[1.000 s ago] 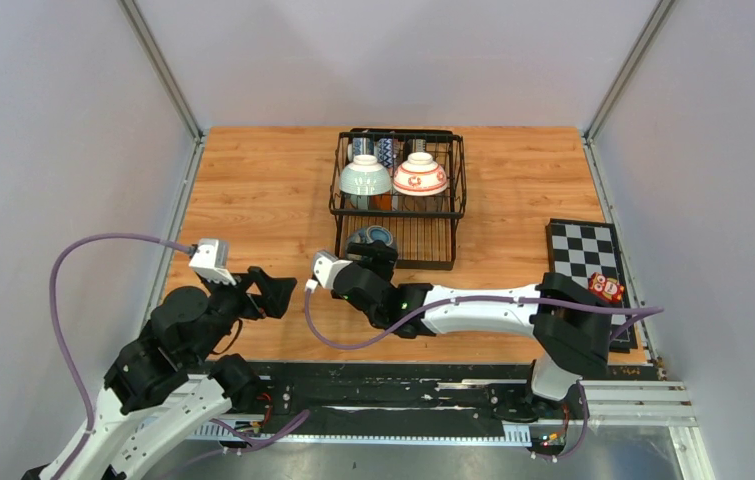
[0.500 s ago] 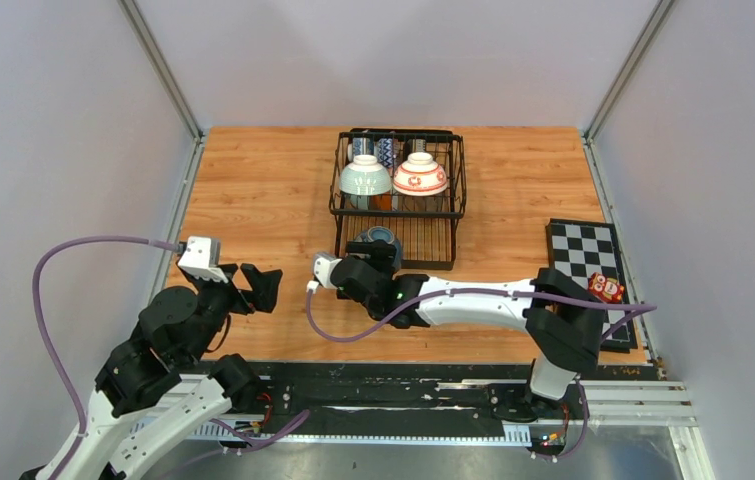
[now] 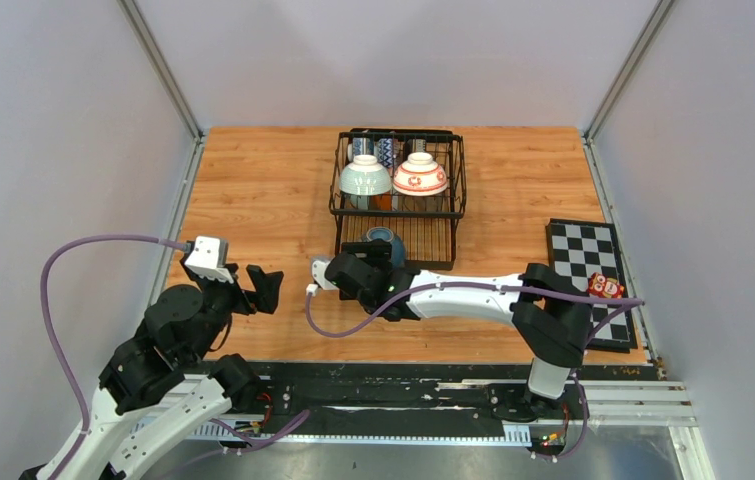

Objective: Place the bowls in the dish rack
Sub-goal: Turn the bowl upside down on the dish rack.

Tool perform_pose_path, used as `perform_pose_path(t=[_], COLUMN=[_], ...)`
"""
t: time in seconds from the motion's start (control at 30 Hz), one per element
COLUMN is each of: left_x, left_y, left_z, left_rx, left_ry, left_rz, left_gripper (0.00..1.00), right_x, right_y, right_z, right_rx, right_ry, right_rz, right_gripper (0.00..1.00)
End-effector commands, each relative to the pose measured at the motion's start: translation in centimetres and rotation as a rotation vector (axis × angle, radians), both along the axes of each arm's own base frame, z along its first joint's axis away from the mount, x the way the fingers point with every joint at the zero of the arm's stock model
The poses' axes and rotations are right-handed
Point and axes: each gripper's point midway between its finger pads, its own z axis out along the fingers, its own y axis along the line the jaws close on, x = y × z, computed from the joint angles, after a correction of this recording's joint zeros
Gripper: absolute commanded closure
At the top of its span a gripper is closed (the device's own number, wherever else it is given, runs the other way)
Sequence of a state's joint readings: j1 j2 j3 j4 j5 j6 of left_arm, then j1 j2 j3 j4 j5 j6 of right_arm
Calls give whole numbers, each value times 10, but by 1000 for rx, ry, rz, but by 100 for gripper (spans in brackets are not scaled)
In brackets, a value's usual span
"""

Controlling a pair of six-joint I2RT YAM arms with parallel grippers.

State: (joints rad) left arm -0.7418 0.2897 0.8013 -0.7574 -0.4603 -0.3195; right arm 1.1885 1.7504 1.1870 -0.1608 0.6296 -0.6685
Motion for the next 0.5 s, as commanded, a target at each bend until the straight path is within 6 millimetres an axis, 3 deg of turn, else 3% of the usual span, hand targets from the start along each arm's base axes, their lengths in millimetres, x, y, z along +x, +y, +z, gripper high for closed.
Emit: perform_pose_path(t=[0.0, 0.23, 0.47], left_x=[3, 3, 3], left_y=[0, 0, 1], left_z=[-1, -1, -1], left_rx=[16, 18, 18], left_ry=[-9, -8, -10], left_rz=[3, 1, 7], left_gripper=[0, 0, 0], right_x=[-2, -1, -1], right_y=[-4, -1, 0], right_z=[-14, -14, -16], right_rx=[-50, -53, -56], right_ry=[46, 51, 56], right_rz=[-4, -1, -1], right_gripper=[95, 87, 72])
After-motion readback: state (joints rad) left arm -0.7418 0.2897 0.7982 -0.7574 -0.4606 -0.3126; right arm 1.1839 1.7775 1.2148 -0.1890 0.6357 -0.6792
